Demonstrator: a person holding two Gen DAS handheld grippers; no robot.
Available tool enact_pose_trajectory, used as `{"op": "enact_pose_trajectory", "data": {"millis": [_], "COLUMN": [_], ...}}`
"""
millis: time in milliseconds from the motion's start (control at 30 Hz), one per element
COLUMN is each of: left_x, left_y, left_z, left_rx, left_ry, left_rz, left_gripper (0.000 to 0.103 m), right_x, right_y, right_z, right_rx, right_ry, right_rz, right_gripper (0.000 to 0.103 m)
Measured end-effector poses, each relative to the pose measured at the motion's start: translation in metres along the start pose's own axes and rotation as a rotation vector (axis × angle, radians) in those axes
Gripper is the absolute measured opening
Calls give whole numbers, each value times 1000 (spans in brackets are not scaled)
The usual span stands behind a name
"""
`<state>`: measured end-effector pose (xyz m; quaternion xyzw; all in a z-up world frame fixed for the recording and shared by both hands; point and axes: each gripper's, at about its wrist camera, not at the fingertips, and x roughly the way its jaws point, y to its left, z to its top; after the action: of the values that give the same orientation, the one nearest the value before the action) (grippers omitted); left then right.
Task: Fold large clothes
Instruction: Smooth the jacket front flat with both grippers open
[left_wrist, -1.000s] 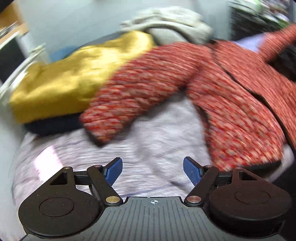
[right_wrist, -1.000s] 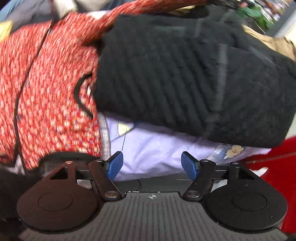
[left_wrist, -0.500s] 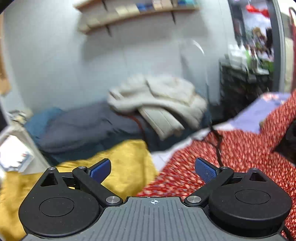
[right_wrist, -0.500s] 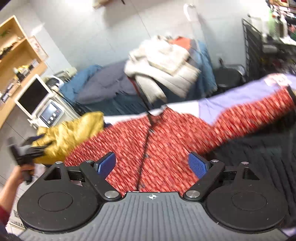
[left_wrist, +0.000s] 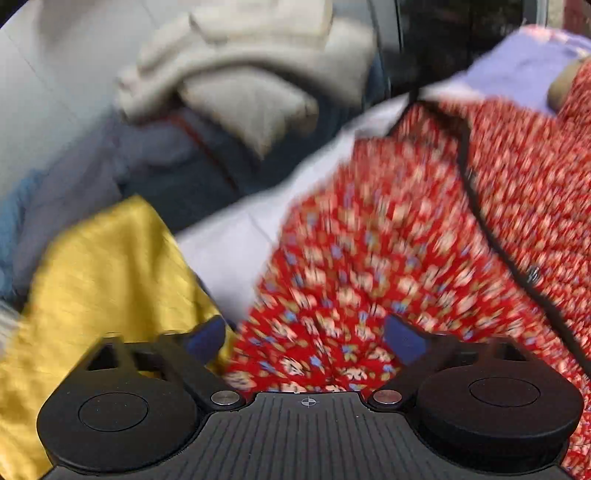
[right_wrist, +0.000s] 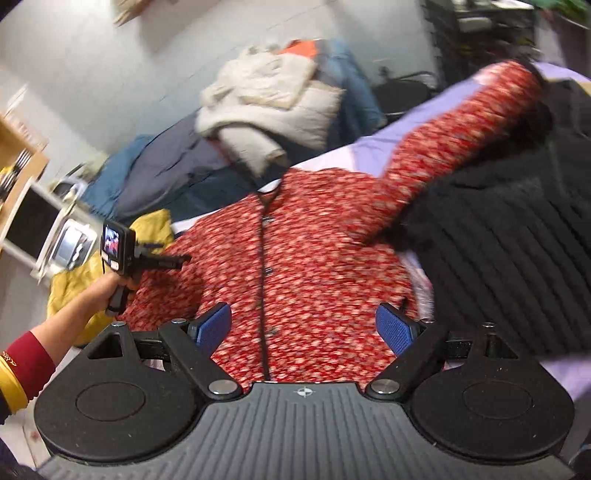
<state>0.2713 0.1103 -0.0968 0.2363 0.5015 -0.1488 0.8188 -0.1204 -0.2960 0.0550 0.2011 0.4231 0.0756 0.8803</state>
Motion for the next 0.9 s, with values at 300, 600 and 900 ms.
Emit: {"op": "enact_pose_trajectory", "data": {"millis": [300,600,900], "left_x": [-50,-30,-109], "left_y": [21,36,-7], "left_z": [-4,3,-24], "left_rx": [-110,-185,-126], "left_ry": [-111,-65,-325], "left_rz": [22,124,300], "left_gripper": [55,62,103], "right_x": [38,135,233], "right_y": [-38,12,62], "right_z": [-8,20,1], "right_rx": [89,-184,-509], "right_ry": [44,93,137], "right_rz": [-51,38,-23], "right_gripper": [88,86,80]}}
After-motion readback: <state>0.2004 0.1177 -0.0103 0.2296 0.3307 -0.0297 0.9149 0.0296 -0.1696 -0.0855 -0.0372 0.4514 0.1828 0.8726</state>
